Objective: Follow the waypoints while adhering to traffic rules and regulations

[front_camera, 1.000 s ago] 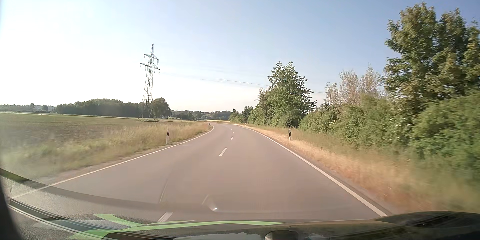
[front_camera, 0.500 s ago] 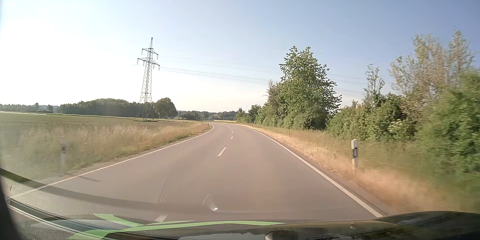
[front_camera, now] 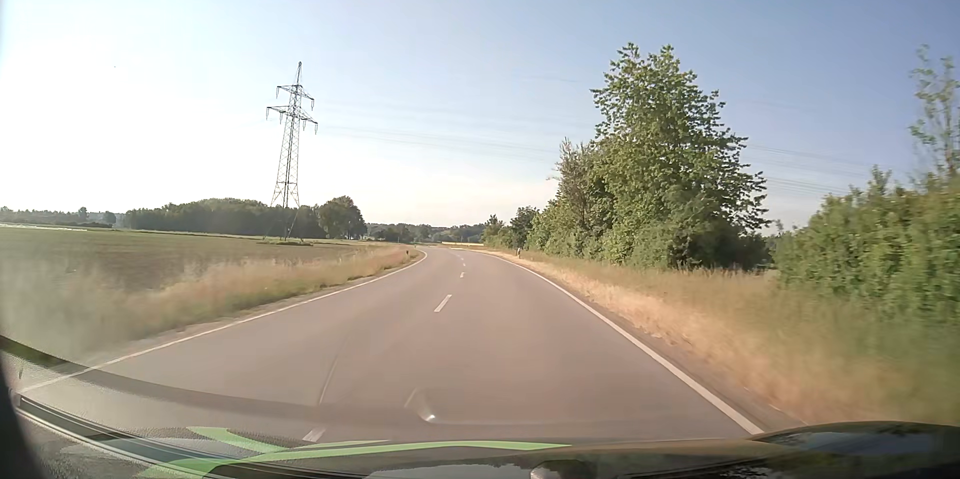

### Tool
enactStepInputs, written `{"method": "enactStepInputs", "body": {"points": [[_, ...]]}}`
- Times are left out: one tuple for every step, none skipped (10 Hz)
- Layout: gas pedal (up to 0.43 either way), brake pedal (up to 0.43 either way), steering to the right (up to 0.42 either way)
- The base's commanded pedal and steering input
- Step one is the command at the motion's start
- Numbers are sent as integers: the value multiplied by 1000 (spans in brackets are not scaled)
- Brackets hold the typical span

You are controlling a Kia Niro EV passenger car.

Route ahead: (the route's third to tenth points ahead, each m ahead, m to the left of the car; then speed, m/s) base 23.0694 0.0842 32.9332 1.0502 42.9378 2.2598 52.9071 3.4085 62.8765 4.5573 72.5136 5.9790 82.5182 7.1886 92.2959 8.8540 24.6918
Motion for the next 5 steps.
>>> {"method": "enactStepInputs", "body": {"points": [[248, 0, -11], [248, 0, -11], [248, 0, -11], [248, 0, -11], [248, 0, -12]]}}
